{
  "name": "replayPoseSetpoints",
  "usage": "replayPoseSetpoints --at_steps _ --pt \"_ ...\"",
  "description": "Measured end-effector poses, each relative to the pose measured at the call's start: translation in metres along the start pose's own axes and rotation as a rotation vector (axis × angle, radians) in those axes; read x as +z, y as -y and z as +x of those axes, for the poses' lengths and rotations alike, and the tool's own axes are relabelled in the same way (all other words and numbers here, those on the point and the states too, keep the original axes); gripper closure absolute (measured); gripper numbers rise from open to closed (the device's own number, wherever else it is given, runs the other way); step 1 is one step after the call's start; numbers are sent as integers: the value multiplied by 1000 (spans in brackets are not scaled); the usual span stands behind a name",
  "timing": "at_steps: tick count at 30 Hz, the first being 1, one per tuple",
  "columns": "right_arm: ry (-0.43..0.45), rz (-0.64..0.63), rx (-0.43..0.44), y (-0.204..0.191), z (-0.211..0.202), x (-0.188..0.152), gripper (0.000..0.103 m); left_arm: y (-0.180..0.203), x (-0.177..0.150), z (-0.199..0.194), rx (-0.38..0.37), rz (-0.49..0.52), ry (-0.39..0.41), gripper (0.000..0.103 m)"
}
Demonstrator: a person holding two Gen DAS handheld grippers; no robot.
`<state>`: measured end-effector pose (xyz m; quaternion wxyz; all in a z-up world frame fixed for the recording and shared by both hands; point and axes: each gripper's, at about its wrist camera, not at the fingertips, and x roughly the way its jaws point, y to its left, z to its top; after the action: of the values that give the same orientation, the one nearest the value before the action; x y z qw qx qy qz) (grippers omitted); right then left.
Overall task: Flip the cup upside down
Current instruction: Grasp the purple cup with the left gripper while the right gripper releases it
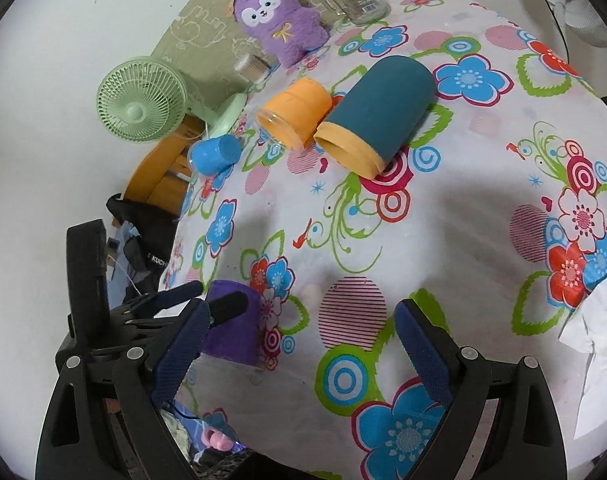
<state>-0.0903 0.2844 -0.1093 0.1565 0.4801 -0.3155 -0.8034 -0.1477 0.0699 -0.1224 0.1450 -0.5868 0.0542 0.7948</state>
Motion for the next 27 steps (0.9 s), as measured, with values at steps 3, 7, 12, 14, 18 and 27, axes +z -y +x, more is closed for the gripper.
replayPoseSetpoints --at_steps 3,7,12,14,18,27 --pt "-6 1 6 1 3 1 8 -1 1 4 -3 -13 -23 15" --pt "-6 6 11 3 3 0 8 0 0 11 8 -1 -54 35" --pt "-2 2 13 1 1 0 8 1 -5 6 19 2 -45 45" --pt "-3 -3 14 -1 1 -1 8 1 -7 1 15 -1 -26 45" --pt "-5 -15 20 -6 1 -4 8 3 -10 -14 -2 -14 31 46" --pt "-6 -47 29 -17 -2 -10 8 -1 -16 -46 -2 -56 150 46"
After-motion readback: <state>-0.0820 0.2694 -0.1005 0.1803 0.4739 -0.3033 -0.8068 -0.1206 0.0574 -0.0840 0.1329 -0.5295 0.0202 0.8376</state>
